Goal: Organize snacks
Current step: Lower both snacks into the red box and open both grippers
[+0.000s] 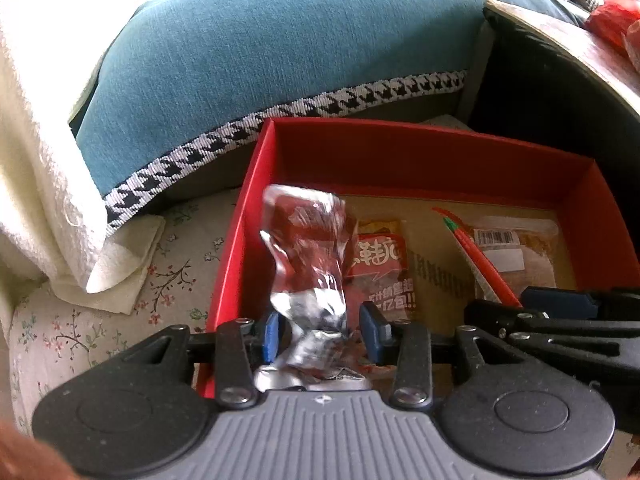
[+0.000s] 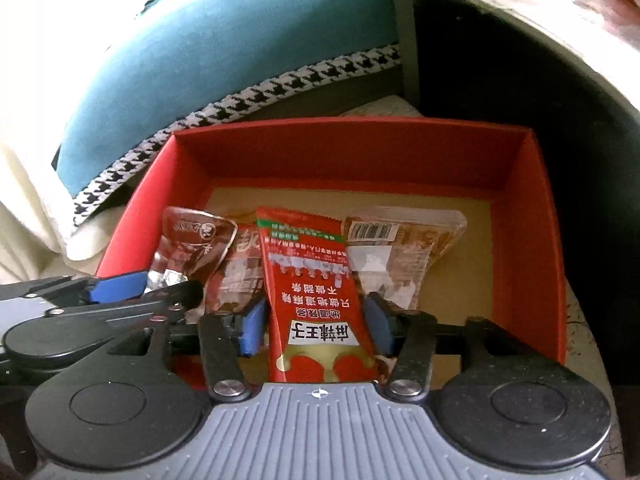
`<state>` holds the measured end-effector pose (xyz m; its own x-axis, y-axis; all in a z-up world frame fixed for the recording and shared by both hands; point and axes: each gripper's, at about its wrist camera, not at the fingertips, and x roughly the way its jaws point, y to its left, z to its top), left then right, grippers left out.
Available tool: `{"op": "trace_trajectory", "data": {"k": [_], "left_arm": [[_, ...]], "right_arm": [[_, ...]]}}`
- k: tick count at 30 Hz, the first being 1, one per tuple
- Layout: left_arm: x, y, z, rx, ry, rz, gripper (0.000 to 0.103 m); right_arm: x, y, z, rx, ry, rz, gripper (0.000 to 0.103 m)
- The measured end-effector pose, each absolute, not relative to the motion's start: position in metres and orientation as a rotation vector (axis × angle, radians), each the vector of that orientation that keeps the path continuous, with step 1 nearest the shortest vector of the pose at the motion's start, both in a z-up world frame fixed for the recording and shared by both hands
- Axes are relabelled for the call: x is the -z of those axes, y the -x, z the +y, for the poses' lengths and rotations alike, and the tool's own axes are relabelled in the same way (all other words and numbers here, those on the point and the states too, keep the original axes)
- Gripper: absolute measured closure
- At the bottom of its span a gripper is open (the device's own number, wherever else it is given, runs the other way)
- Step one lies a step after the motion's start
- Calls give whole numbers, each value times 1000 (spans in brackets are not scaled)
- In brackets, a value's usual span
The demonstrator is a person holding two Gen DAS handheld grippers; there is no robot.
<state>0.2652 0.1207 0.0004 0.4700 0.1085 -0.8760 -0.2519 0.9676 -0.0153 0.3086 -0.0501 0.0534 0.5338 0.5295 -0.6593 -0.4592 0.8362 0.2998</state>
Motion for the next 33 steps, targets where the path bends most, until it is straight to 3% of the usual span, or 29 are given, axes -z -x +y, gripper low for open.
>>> {"op": "trace_trajectory", "data": {"k": [5, 19, 33], "left_arm": [[-6, -259, 123, -226, 146, 1045, 60], [-26, -238, 125, -250, 152, 999, 59], [-34, -227, 127, -249, 174, 989, 59]], "right_arm": [[-55, -306, -54, -584, -97, 808, 36], [-63, -293, -58, -571, -86, 778, 24], [-65, -288, -58, -564, -72, 783, 19]]}}
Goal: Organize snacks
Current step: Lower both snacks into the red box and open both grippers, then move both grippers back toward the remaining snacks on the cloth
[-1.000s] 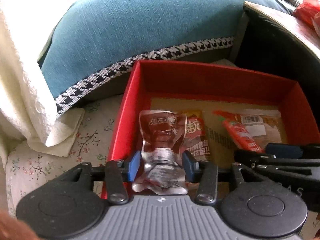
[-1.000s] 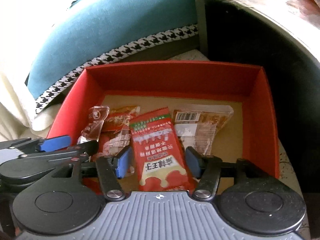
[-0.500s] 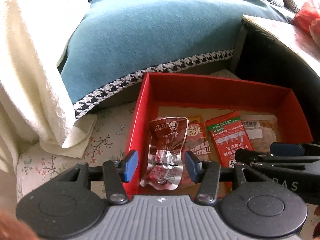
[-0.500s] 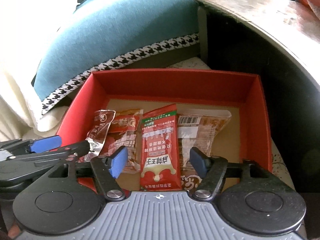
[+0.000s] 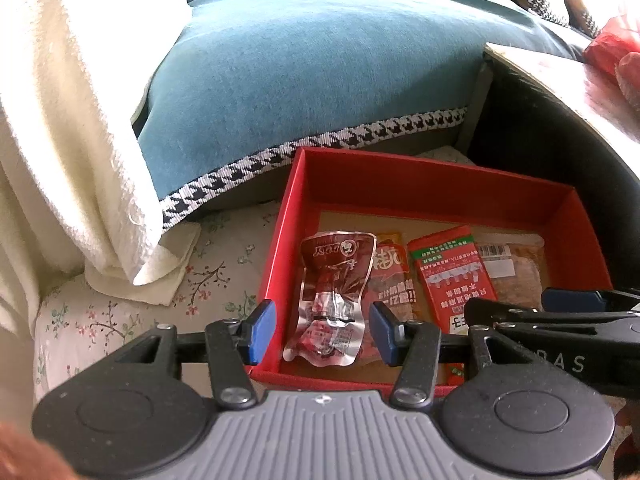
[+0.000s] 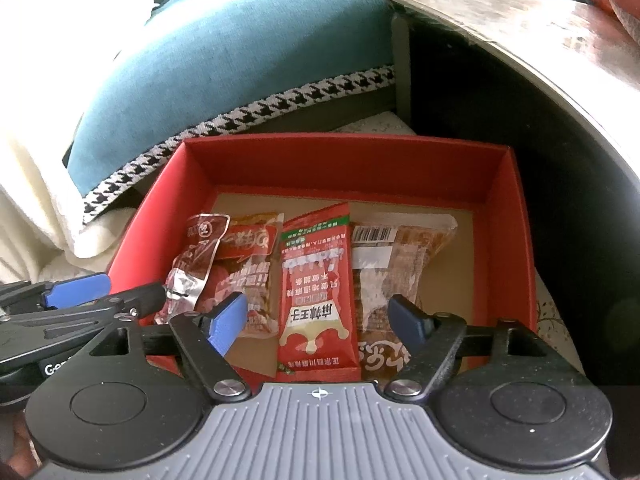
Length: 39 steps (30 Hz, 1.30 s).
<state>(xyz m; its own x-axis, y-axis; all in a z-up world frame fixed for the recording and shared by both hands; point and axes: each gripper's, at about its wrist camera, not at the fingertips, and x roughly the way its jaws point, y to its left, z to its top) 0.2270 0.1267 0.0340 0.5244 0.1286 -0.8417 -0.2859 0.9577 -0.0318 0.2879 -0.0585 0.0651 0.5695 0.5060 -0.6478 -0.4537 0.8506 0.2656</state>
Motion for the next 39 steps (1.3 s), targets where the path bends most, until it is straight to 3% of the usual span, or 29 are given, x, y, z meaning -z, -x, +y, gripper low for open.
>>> {"op": "trace_trajectory", "data": {"k": [6, 14, 21, 39], "left_arm": [[-38, -217, 126, -246, 170, 991, 58], [-40, -191, 132, -257, 180, 999, 43], [-37, -173, 131, -246, 195, 1036, 42], [-36, -144, 122, -192, 180, 1079, 42]], "right_arm": [[-64, -281, -61, -552, -79, 801, 15], [-57, -268, -60, -553, -23, 819, 7], [-57, -267, -63, -555, -51, 838, 0], [-40, -284, -69, -643, -241, 945, 0]]}}
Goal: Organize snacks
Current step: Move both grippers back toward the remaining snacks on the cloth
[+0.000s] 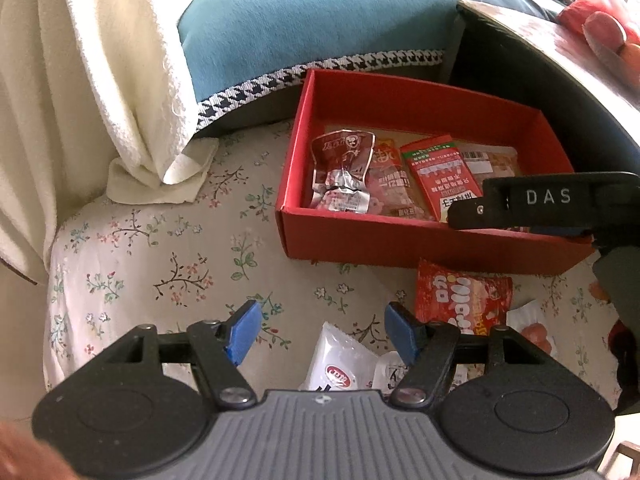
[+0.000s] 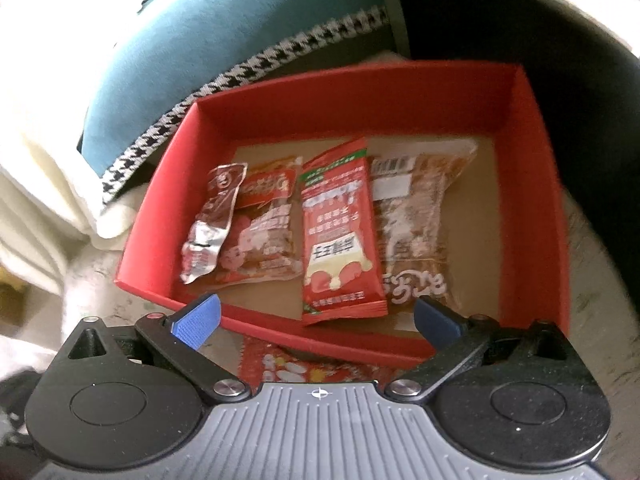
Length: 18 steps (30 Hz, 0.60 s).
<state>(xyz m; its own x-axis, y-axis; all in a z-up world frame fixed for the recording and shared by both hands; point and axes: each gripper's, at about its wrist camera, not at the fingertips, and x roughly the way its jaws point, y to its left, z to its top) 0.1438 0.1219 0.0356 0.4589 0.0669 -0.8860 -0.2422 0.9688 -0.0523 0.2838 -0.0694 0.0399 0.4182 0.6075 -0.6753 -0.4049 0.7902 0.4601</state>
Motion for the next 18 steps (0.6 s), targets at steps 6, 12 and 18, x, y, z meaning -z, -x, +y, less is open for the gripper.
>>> {"op": "trace_trajectory", "data": {"k": [6, 12, 18], "left_arm": [[-35, -145, 124, -187, 191, 1084, 41], [-36, -145, 124, -185, 192, 1085, 41], [-37, -140, 123, -180, 151, 1083, 41]], "right_arm": [[-24, -299, -76, -700, -380, 1037, 0], [-38, -286, -68, -714, -260, 914, 0], [-66, -258, -77, -790, -177, 775, 0]]}}
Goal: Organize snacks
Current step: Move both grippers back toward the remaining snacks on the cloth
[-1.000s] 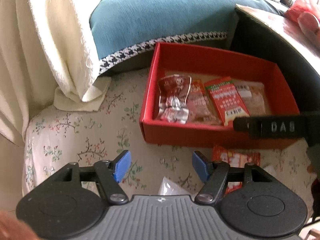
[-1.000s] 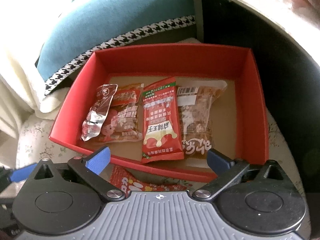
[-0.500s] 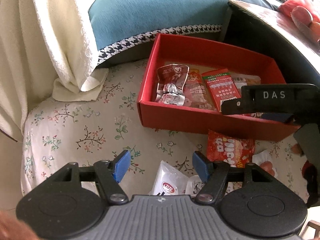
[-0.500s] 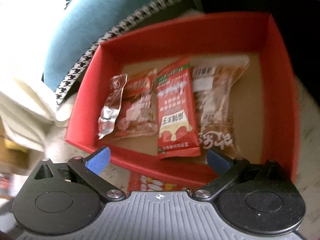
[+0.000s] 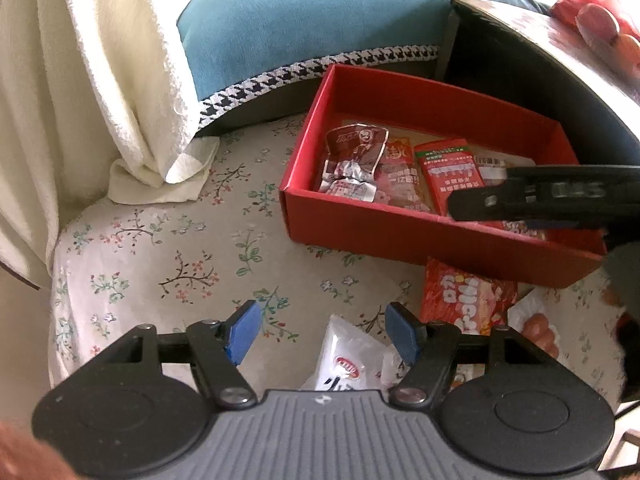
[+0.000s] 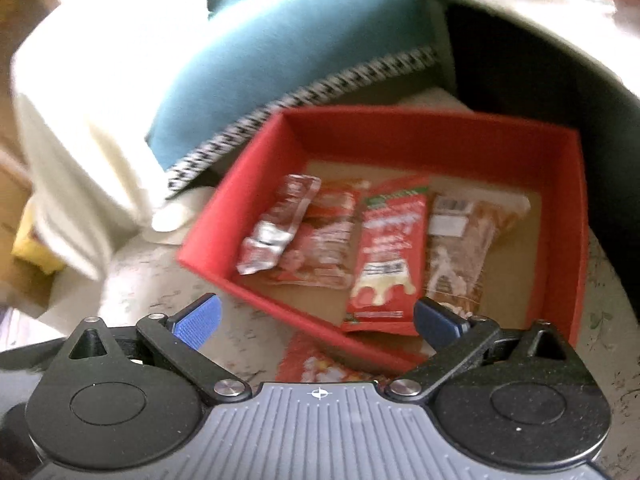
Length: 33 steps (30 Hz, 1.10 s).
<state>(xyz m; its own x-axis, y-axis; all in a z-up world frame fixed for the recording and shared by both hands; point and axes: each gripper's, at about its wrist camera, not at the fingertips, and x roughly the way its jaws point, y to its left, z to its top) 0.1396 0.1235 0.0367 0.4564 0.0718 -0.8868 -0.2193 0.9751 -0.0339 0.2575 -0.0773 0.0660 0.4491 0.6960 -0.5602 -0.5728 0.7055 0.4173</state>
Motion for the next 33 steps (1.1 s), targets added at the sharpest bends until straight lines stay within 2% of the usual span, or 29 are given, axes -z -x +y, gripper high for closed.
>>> {"op": "trace_trajectory", "data": {"k": [4, 8, 11, 12, 15, 16, 20, 23, 33], "left_arm": [[-38, -133, 128, -181, 161, 1085, 41], [-50, -124, 129, -164, 185, 1049, 41], [-58, -116, 132, -148, 207, 1020, 41], [-59, -115, 133, -147, 212, 1015, 41], [-57, -111, 135, -157, 222, 1019, 39], [-55, -111, 133, -154, 214, 1030, 38], [-44, -109, 123, -128, 127, 1072, 38], [-34, -105, 118, -109, 71, 1095, 38], [6, -95, 108, -10, -21, 1189, 38]], "right_arm": [[-100, -218, -110, -842, -267, 615, 0], [-141, -144, -159, -718, -374, 324, 0], [-140, -107, -177, -649, -439, 146, 0], [-137, -112, -177, -691, -461, 163, 0], [-118, -153, -169, -769, -579, 462, 0], [-113, -157, -164, -739, -552, 496, 0], [-96, -145, -125, -557, -165, 508, 0], [-76, -131, -106, -573, 6, 531, 0], [-36, -125, -91, -573, 75, 725, 0]]}}
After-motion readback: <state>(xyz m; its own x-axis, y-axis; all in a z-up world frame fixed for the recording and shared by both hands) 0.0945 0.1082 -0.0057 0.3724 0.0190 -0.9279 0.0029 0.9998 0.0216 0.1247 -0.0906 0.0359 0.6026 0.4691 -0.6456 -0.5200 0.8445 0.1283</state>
